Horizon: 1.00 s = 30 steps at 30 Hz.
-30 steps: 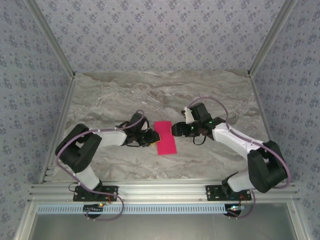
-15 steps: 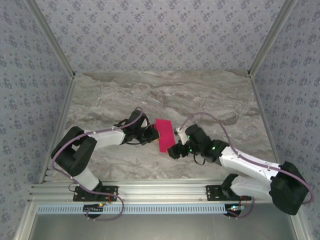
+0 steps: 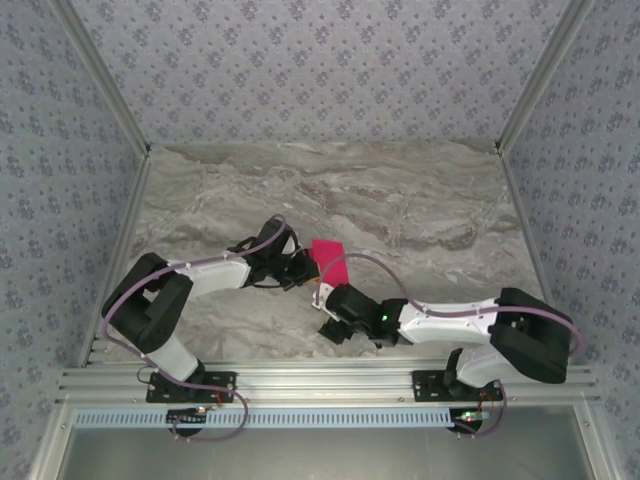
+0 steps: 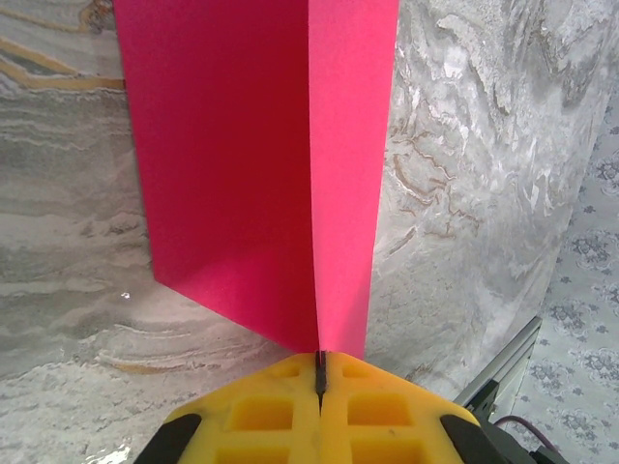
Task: Fold a paper plane with a square sheet of paper (fold left side to right side)
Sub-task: Third fold the triangle at the center of the table.
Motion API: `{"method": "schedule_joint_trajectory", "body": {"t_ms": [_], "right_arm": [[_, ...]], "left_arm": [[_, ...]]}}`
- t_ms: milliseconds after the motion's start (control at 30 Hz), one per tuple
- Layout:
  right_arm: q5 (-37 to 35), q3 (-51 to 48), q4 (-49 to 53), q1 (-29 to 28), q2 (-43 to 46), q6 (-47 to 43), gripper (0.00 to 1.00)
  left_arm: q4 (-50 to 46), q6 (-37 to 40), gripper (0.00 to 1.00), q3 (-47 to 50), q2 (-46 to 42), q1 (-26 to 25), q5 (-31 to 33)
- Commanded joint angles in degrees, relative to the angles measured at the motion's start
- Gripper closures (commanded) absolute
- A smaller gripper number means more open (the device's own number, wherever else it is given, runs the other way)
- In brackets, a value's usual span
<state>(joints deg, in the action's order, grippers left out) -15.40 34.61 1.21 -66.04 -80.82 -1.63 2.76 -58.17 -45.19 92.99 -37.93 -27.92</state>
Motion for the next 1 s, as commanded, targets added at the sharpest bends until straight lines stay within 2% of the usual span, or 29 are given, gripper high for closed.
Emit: {"method": "schedule_joint_trajectory", "body": {"t_ms": [0, 67, 367, 533, 567, 867, 967], "right_arm": [[-4.92, 3.57, -2.74, -0.38, -2.53, -2.48, 0.16], [-4.62, 4.87, -3.0, -0.24, -3.86, -2.76, 0.22], [0.37, 5.9, -0.15, 0.2, -4.65, -1.46, 0.61], [3.63, 4.86, 0.88, 1.07, -3.37, 0.3, 0.97], [4.55, 4.45, 0.68, 1.46, -2.99, 0.63, 1.0], [23.24, 3.08, 1.4, 8.5, -0.39, 2.48, 1.0], [27.71, 3.27, 1.2, 10.22, -0.74, 3.36, 1.0]], "left_arm": [[-1.37, -0.36, 1.0, -1.62, -2.18, 0.2, -1.61], [-1.53, -0.36, 1.0, -1.65, -2.2, 0.18, -1.67], [-2.85, 0.42, 1.0, -1.34, -2.39, 0.61, -1.17], [-3.41, 0.99, 0.99, -1.28, -2.51, 1.06, -1.21], [-3.74, 1.32, 0.97, -1.37, -2.57, 1.17, -1.15], [-14.72, 9.17, 0.6, -2.44, -8.88, 5.39, 1.47], [-19.48, 12.85, 0.57, -4.64, -10.79, 6.5, 2.56]]}}
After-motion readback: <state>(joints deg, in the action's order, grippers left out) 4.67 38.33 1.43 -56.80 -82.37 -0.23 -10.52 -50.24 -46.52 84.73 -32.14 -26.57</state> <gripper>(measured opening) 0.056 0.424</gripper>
